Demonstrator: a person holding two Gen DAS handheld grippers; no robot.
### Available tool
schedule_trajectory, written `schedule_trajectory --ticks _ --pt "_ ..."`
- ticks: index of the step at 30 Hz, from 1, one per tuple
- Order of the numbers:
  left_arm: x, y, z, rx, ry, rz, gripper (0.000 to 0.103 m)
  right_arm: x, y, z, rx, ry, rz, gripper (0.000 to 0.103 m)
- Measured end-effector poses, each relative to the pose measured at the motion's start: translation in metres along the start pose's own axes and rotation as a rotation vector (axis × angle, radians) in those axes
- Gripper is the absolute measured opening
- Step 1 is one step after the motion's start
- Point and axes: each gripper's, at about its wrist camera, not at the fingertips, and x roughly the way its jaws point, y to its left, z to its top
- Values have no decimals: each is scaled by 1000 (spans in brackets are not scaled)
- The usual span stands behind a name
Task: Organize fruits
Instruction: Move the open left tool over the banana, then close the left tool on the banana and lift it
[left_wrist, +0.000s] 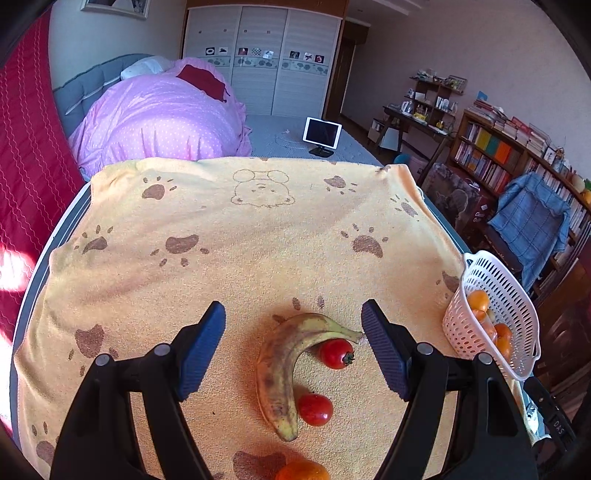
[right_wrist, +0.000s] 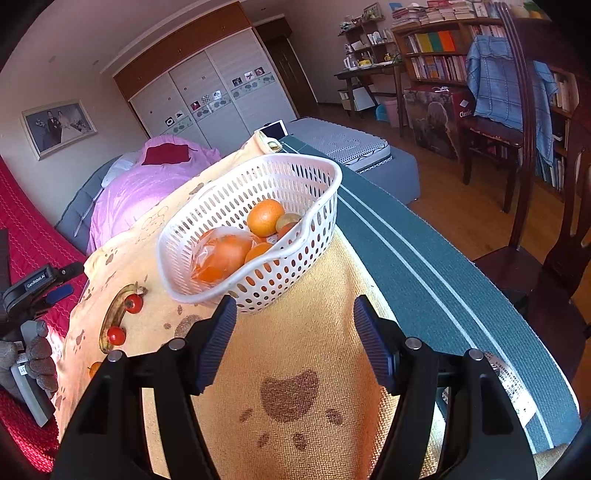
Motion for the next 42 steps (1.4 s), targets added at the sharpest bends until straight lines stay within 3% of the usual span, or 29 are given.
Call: schedule_trajectory --ticks 11,24,36,39,40,42 --pt "43 7 -17 58 127 -1 62 -8 19 -13 -48 39 1 67" --pt "72 8 -24 157 211 -4 59 -3 51 -25 -122 76 23 67" --pt "76 9 -29 189 210 -50 51 2 72 -32 -164 96 24 67" --pt "73 13 -30 183 197 -60 43 4 75 -33 -171 102 23 68" --pt "73 14 -30 176 193 -68 35 4 75 -33 -172 104 23 68" --pt "72 18 -30 158 187 -81 34 6 77 -34 -178 107 25 67"
